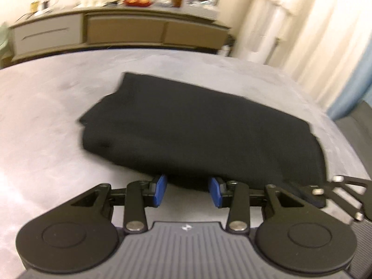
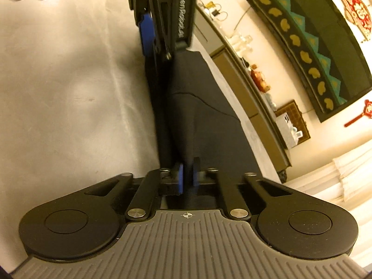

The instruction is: Fold clothes

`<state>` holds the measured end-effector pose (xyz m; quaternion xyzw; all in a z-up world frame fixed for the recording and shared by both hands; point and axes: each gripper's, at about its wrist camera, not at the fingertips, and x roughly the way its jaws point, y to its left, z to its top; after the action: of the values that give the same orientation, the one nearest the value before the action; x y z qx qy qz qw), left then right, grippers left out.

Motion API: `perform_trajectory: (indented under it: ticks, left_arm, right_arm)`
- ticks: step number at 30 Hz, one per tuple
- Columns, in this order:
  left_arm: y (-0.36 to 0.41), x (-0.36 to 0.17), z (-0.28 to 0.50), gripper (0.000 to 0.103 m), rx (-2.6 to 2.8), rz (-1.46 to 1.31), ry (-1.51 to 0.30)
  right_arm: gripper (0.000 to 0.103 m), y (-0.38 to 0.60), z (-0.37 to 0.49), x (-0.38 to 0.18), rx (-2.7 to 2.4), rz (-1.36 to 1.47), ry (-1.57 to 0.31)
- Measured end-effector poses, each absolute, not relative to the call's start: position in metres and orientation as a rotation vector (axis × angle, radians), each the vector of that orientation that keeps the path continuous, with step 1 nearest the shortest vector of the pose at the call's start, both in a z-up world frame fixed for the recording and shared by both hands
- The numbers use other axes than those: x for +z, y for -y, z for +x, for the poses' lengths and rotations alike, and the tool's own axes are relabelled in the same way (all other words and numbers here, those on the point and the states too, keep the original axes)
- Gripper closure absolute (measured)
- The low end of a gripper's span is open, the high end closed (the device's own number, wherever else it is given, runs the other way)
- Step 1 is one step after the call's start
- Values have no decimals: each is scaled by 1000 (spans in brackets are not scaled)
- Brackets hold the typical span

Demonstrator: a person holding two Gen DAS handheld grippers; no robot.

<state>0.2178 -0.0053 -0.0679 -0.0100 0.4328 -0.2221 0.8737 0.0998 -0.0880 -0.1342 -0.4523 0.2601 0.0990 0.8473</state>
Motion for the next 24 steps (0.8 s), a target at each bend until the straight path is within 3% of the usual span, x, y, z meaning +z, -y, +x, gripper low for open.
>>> perform_trajectory:
  ticks: [2, 3, 7, 8, 9, 12, 15, 17, 18, 20, 24]
  left_arm:
    - [-10, -62, 224, 64, -390, -20, -912]
    - [-18, -56, 225, 64, -346, -22, -900]
    - [-33, -24, 218, 64, -281, -44, -765]
    - [-27, -23, 218, 59, -346, -48, -751]
    - [-18, -26, 220, 54, -422, -41, -752]
    - [6, -47, 230, 55, -521, 47, -785]
    - [-3, -76, 247, 70, -461, 74, -817]
    - [-19, -76, 261, 89, -437, 18, -842]
    - [-27, -75, 267, 87, -389, 5, -856]
    - [-44, -73, 282, 64, -260, -9, -870]
    - [-76, -77, 296, 64, -256, -165, -876]
  right_arm:
    - [57, 105, 93, -112, 256, -823, -565]
    - [54, 118, 90, -93, 281, -700, -556]
    - [52, 176, 96, -39, 256, -234, -476]
    - [53, 187, 104, -36, 218, -159, -471]
    - [53, 195, 114, -38, 188, -116, -480]
    - [57, 198, 150, -64, 140, -134, -572]
    - [54, 207, 158, -88, 135, -133, -648]
    - [51, 215, 150, -87, 113, -114, -681]
    - [50, 218, 143, -86, 99, -110, -697]
    - [48, 220, 130, -82, 49, -141, -697]
    - [52, 203, 103, -71, 93, -257, -588]
